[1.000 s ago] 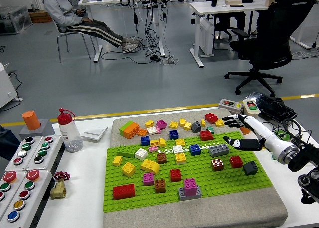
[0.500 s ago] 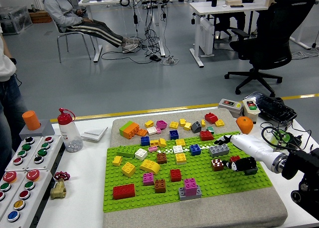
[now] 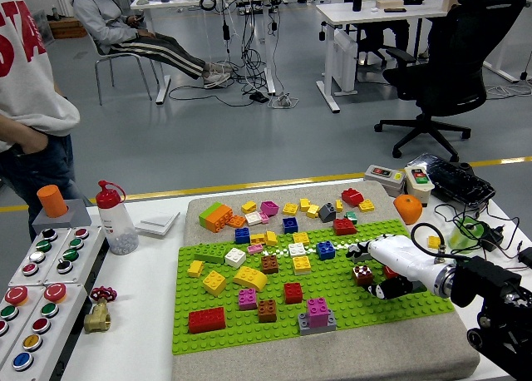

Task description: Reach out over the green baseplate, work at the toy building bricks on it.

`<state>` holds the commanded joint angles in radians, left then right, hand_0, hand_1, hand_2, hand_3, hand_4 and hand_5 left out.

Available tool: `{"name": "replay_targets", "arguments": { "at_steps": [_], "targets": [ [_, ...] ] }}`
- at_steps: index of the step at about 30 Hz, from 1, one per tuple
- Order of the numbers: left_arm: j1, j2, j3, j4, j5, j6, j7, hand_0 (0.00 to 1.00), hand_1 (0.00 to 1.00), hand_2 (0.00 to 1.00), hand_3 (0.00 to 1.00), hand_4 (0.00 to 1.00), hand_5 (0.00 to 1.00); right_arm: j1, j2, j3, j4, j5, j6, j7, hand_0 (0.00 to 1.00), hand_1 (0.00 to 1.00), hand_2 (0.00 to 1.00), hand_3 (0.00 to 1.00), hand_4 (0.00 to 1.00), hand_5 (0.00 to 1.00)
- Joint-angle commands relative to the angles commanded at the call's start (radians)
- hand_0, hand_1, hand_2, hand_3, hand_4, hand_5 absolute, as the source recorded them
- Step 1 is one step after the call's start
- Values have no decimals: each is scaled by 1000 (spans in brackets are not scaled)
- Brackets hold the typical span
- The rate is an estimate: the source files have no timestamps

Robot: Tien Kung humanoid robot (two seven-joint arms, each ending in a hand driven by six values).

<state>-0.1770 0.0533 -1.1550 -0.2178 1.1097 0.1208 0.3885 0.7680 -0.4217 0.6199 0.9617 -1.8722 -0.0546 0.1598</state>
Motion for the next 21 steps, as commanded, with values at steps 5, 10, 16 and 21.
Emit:
{"name": "replay_targets", "arguments": {
  "at_steps": [5, 10, 16, 21],
  "targets": [
    [-2, 0, 3, 0, -5, 0, 1, 656, 623, 632, 451, 355, 998, 12, 18, -19, -13, -3, -6, -10, 858, 790, 765, 765, 660, 200],
    [-4, 1, 4, 0, -6, -1, 3, 657, 623, 631, 451, 356, 998, 24, 31, -29, -28, -5, -4, -18, 858, 782, 751, 755, 656, 207],
    [-6, 3, 3, 0, -5, -2, 3, 657, 623, 629, 449, 356, 998, 41, 38, -40, -44, -2, 11, -32, 857, 771, 738, 753, 644, 221],
    [-8, 4, 4, 0, -7, -2, 1, 657, 623, 628, 449, 357, 998, 55, 40, -50, -54, -5, 24, -44, 854, 767, 738, 754, 626, 246]
  ]
}}
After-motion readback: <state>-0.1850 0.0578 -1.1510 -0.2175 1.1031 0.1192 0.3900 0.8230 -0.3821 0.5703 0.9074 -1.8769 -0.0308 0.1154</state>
